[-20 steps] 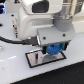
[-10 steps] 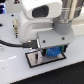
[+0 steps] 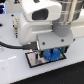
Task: Insert the blue gear onto the right peg, followed by the red gear
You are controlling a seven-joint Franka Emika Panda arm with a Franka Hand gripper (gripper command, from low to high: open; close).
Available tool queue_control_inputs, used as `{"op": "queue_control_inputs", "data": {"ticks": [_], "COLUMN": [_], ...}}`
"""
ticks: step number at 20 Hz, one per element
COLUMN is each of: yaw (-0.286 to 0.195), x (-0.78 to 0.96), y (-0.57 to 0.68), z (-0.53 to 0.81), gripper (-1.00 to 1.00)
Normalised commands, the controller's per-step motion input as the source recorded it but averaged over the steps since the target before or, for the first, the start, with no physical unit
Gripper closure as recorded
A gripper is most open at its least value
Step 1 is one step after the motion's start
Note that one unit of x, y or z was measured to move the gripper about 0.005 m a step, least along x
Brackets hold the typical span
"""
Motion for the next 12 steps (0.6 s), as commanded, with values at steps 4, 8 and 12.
{"op": "queue_control_inputs", "data": {"ticks": [4,8,12], "yaw": [0.000,0.000,0.000], "x": [-0.20,-0.41,-0.49], "y": [0.05,0.03,0.11], "z": [0.22,0.33,0.32], "gripper": [-1.00,-1.00,-1.00]}}
